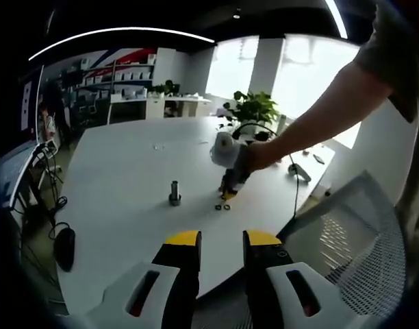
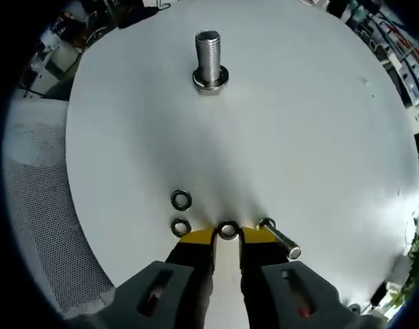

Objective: Place the washer onto the threaded stud by aligning its center hole with the stud, sliding it down to the base, and recovering from edge contact or off-axis alignment until the washer reaches the visible bottom stop.

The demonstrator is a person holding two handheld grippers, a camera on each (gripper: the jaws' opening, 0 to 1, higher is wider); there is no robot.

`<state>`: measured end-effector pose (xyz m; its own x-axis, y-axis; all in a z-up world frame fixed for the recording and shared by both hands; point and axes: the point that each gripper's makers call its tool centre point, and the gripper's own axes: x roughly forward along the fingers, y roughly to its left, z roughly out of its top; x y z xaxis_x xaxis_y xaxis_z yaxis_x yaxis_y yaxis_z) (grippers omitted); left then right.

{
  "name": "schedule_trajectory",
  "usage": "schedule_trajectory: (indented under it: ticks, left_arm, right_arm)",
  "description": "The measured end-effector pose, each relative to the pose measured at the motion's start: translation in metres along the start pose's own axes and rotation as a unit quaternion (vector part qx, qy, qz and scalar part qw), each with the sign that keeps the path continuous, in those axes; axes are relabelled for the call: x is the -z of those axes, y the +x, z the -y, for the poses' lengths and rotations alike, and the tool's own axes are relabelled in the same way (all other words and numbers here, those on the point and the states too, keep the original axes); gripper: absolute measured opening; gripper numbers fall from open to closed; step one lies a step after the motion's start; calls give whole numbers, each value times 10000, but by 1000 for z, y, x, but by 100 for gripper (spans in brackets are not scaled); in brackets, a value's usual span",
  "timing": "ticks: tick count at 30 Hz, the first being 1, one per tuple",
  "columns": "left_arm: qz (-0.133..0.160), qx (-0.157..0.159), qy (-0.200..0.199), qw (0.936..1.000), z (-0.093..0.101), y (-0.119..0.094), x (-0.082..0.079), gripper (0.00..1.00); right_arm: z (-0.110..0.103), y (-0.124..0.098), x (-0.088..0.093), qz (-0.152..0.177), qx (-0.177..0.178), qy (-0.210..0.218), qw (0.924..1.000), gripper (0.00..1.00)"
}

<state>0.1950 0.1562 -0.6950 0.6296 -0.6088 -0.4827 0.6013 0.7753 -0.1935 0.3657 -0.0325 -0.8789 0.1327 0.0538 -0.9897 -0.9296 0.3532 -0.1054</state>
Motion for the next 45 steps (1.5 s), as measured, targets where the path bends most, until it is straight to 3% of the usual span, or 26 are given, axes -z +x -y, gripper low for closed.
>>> schedule_trajectory:
  ticks: [2, 5, 10, 13, 20, 27, 45]
  left_arm:
    - [-3, -2, -9, 10000, 0, 0, 0, 22]
    - [-7, 13, 4, 10000, 0, 0, 0, 22]
    - [21, 4, -14, 10000, -1, 0, -1, 22]
    - [16, -5, -10, 10000, -1, 0, 0, 22]
    - [-59, 17, 16, 10000, 1, 1, 2, 22]
    - [-36, 19, 30, 10000, 1, 0, 1, 22]
    - [-102, 120, 131, 9998, 6, 1, 2, 22]
  right_arm:
    - [-2, -1, 0, -38, 79, -57, 9999, 15]
    - [0, -1, 1, 34, 83, 232, 9997, 15]
    - [0, -2, 4, 371, 127, 376, 9985, 15]
    - [1, -2, 5, 542, 77, 718, 9959, 15]
    - [-1, -2, 7, 689, 154, 498, 9963, 14]
    - [-2, -5, 15, 647, 146, 696, 9954, 14]
    - [17, -36, 23, 1070, 351, 1255, 9857, 14]
